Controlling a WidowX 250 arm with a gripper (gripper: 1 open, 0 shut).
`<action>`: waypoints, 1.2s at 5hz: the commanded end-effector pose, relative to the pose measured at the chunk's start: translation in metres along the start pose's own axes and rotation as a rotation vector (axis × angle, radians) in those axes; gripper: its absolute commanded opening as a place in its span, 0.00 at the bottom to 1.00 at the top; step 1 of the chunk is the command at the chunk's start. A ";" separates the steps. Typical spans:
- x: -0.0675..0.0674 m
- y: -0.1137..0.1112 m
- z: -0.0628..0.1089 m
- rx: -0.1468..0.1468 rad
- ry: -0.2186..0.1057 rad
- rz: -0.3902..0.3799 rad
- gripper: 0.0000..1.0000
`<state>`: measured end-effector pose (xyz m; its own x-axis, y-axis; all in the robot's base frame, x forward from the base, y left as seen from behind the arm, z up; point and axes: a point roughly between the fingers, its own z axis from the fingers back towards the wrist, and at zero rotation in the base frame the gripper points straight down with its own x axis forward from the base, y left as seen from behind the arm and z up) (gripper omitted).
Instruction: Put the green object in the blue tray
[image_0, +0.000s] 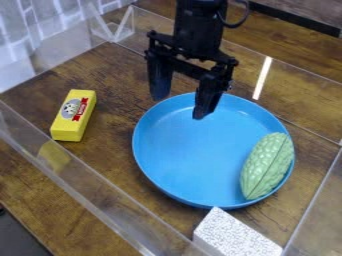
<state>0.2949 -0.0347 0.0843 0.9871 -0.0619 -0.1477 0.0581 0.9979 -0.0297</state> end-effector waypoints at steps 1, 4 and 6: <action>0.006 -0.010 0.005 -0.004 -0.042 -0.028 1.00; 0.023 -0.043 -0.007 -0.016 -0.084 -0.082 1.00; 0.036 -0.073 -0.007 -0.024 -0.132 -0.109 1.00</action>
<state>0.3183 -0.1006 0.0595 0.9870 -0.1455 -0.0680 0.1419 0.9884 -0.0544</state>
